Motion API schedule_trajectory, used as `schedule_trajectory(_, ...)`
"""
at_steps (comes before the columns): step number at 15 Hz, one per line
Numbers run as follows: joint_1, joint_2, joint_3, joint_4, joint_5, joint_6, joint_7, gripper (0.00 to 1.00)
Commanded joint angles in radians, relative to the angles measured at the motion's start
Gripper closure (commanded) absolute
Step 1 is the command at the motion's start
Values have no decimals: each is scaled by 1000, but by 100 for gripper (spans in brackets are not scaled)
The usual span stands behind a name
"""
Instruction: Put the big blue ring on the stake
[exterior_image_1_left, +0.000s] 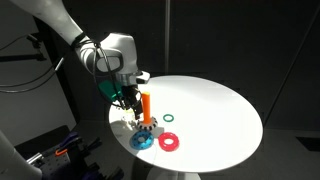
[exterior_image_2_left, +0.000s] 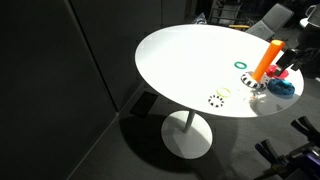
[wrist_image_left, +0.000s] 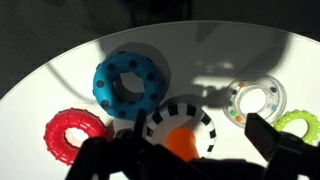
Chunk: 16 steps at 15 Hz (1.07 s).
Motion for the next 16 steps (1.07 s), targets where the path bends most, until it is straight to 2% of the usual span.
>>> schedule_trajectory(1, -12, 36, -15, -9, -22, 54, -40, 0)
schedule_trajectory(9, -24, 109, -44, -30, -90, 137, -48, 0)
schedule_trajectory(16, -39, 159, -39, -50, -60, 214, -107, 0)
